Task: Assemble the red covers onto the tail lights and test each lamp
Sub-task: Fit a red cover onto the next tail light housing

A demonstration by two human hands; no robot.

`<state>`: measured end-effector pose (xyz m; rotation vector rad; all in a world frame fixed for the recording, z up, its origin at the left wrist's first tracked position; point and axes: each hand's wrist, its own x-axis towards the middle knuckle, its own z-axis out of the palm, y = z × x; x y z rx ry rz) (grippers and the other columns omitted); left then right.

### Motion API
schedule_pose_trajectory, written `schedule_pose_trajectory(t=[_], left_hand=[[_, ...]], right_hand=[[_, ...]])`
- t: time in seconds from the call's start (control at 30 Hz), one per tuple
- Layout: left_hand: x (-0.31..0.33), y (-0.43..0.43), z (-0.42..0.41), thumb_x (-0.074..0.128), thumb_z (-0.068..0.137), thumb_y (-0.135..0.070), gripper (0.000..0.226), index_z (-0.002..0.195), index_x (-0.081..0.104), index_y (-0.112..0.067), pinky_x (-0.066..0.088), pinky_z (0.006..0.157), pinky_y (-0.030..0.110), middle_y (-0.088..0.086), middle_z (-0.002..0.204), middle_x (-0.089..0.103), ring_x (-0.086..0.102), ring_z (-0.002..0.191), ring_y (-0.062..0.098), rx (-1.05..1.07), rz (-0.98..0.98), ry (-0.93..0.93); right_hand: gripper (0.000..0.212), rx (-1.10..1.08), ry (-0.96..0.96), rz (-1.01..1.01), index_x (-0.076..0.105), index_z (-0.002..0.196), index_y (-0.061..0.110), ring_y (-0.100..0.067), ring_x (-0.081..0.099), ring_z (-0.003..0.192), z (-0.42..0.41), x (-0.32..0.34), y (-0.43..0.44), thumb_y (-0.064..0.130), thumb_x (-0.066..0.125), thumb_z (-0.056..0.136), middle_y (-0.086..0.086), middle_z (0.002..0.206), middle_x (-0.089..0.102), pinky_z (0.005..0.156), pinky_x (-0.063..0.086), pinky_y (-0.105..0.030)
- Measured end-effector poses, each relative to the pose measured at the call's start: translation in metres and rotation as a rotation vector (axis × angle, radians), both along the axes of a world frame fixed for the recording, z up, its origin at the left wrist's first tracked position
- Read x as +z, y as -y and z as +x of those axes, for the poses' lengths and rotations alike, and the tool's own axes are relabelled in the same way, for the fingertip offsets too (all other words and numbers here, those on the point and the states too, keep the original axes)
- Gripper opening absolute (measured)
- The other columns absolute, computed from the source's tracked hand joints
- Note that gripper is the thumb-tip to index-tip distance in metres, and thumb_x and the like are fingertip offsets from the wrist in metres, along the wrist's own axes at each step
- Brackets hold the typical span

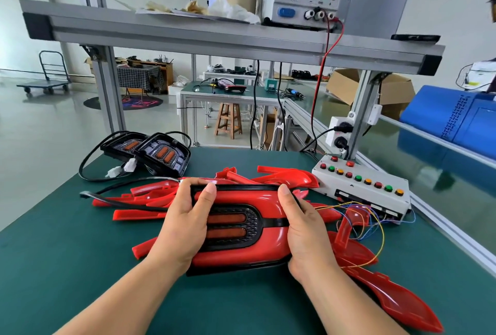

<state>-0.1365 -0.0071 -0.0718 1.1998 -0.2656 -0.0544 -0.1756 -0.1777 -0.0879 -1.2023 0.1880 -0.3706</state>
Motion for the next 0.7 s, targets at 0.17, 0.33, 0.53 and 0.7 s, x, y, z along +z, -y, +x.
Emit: schedule_pose_trajectory(t=[0.17, 0.33, 0.53, 0.7], left_hand=[[0.0012, -0.0001, -0.0002, 0.052, 0.098, -0.03, 0.011, 0.093, 0.057, -0.022, 0.057, 0.054, 0.047, 0.013, 0.083, 0.073, 0.072, 0.072, 0.038, 0.017, 0.009, 0.016], [0.0038, -0.0006, -0.0007, 0.051, 0.099, -0.031, 0.013, 0.095, 0.057, -0.021, 0.057, 0.054, 0.047, 0.017, 0.084, 0.072, 0.072, 0.073, 0.04, 0.021, 0.018, -0.007], [0.0054, -0.0031, -0.0004, 0.044, 0.102, -0.033, 0.019, 0.097, 0.056, -0.02, 0.058, 0.056, 0.046, 0.019, 0.09, 0.072, 0.072, 0.077, 0.039, -0.036, 0.046, -0.047], [0.0071, -0.0065, 0.0013, 0.042, 0.101, -0.039, 0.023, 0.1, 0.056, -0.021, 0.058, 0.059, 0.047, 0.019, 0.092, 0.073, 0.072, 0.08, 0.04, -0.075, 0.057, -0.067]], right_hand=[[0.054, -0.056, -0.01, -0.005, 0.07, 0.089, 0.009, -0.039, 0.071, 0.091, -0.0011, 0.005, -0.0048, 0.056, 0.078, 0.063, -0.018, 0.094, 0.074, 0.083, 0.054, -0.063], [0.053, -0.069, -0.032, -0.009, 0.071, 0.088, 0.011, -0.044, 0.068, 0.096, -0.0029, 0.004, -0.0059, 0.058, 0.077, 0.065, -0.019, 0.096, 0.074, 0.083, 0.053, -0.065], [0.062, -0.051, -0.013, -0.076, 0.072, 0.102, 0.017, -0.032, 0.071, 0.096, -0.0042, 0.0005, -0.0048, 0.065, 0.074, 0.062, -0.009, 0.098, 0.076, 0.086, 0.056, -0.057], [0.056, 0.003, 0.014, -0.044, 0.07, 0.106, 0.013, -0.033, 0.071, 0.097, -0.0028, -0.0008, -0.0025, 0.052, 0.077, 0.067, -0.013, 0.102, 0.075, 0.088, 0.055, -0.057]])
